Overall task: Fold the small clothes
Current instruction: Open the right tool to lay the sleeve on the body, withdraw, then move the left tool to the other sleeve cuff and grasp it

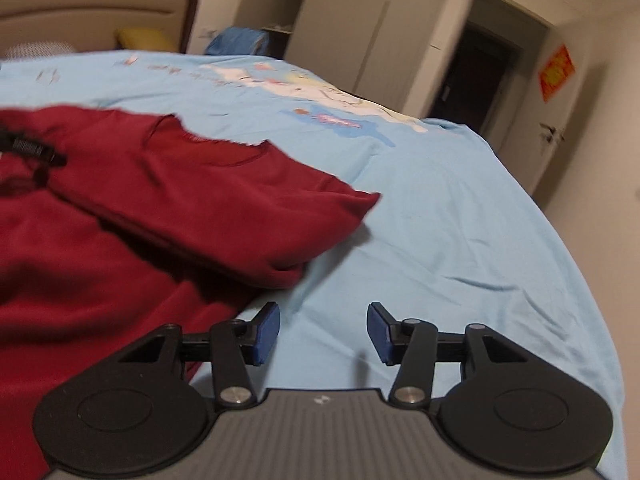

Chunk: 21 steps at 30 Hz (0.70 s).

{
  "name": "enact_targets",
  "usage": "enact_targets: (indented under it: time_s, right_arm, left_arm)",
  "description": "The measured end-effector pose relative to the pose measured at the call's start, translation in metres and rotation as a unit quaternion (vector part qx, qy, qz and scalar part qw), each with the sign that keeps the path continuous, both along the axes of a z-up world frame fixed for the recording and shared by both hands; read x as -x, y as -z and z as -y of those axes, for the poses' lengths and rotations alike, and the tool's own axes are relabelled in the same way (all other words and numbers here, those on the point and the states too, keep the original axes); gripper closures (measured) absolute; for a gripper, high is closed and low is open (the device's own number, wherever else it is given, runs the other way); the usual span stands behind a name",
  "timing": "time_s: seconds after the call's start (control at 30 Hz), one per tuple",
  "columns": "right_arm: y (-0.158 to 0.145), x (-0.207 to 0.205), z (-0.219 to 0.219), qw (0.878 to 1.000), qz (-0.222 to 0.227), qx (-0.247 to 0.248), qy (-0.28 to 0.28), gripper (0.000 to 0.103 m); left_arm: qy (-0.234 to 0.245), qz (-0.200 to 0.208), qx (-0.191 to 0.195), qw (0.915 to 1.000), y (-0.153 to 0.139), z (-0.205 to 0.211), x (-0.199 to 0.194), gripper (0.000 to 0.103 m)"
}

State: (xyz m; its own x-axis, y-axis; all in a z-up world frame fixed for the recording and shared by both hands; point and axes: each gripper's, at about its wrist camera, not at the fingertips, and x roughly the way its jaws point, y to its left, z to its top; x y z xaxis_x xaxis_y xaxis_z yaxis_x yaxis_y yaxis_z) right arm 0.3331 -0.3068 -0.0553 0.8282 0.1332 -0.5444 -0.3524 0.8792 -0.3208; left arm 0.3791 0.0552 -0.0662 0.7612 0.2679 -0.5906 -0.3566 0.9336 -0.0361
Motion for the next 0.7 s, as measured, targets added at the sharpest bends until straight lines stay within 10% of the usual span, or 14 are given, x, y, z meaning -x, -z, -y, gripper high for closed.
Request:
enact_targets:
  time_s: [0.2, 0.27, 0.33, 0.43, 0.53, 0.7]
  right_arm:
    - [0.009, -0.004, -0.034, 0.996, 0.037, 0.078, -0.031, 0.067]
    - [0.010, -0.006, -0.040, 0.995, 0.027, 0.084, -0.038, 0.093]
    - [0.008, -0.006, -0.042, 0.997, 0.019, 0.073, -0.024, 0.095]
    - [-0.004, -0.006, -0.025, 0.998, -0.010, -0.037, 0.041, 0.096]
    - [-0.005, -0.010, 0.006, 0.971, -0.063, -0.197, 0.122, 0.097]
    - [0.004, -0.014, 0.011, 0.956, -0.077, -0.243, 0.148, 0.096]
  left_arm:
    - [0.000, 0.001, 0.001, 1.0000, 0.000, -0.001, 0.001, 0.000]
    - [0.000, 0.002, 0.002, 1.0000, 0.001, -0.001, 0.001, 0.000]
    - [0.000, 0.002, 0.002, 1.0000, 0.001, -0.001, 0.001, 0.000]
    - [0.000, 0.002, 0.002, 1.0000, 0.001, -0.001, 0.001, 0.000]
    - [0.000, 0.002, 0.001, 1.0000, 0.000, -0.001, 0.001, 0.000]
    - [0.002, 0.004, 0.007, 1.0000, -0.002, -0.001, 0.002, 0.000]
